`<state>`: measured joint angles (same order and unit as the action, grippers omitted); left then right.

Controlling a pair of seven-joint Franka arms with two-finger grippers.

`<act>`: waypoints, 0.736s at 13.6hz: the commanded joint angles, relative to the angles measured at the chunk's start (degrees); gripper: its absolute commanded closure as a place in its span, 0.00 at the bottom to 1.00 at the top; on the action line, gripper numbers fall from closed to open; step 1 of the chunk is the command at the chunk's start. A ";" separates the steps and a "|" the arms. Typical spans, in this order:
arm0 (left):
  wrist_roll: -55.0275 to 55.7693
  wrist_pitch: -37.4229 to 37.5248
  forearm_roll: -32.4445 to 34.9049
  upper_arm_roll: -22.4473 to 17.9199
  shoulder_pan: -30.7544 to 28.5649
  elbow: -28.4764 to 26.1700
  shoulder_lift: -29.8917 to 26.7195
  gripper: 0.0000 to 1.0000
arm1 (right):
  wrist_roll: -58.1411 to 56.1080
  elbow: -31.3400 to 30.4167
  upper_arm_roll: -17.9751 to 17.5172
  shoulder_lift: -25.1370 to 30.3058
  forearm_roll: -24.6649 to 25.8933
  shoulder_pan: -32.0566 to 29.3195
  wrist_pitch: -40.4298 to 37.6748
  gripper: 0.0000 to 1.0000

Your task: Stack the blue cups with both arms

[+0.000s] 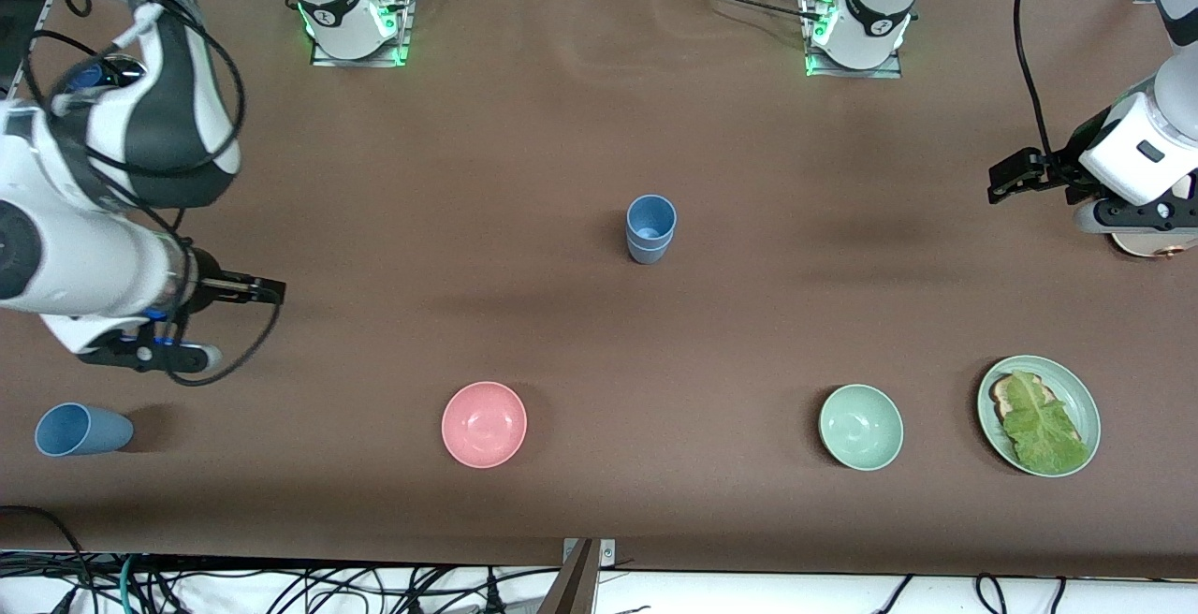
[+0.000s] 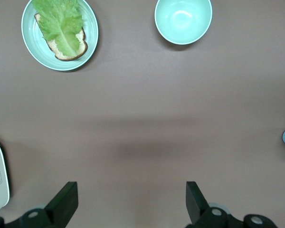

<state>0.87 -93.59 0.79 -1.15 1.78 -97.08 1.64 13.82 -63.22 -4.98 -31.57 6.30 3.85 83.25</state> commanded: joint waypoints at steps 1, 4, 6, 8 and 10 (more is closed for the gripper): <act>-1.14 0.78 -1.14 0.36 0.06 0.93 -0.32 0.00 | -1.51 -11.42 0.06 8.32 -3.83 -2.61 3.90 0.00; -1.14 0.78 -1.23 0.28 0.15 1.20 -0.32 0.00 | -2.04 -31.04 0.06 22.48 -3.84 -4.81 14.64 0.00; -1.13 0.96 -1.14 0.28 0.15 1.20 -0.41 0.00 | -3.08 -35.64 0.06 27.42 -4.01 -7.53 17.19 0.00; -1.14 1.04 -1.14 0.28 -0.11 1.11 -0.41 0.00 | -10.60 -36.45 0.50 29.11 -4.10 -8.51 18.35 0.00; -1.05 0.96 -1.14 0.28 -0.03 1.20 -0.41 0.00 | -14.34 -36.10 1.11 29.55 -4.10 -8.42 18.00 0.00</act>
<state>0.87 -93.59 0.79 -0.73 1.86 -96.78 1.43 3.00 -97.05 -3.96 -3.73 3.23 -4.17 99.78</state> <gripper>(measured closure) 0.000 0.000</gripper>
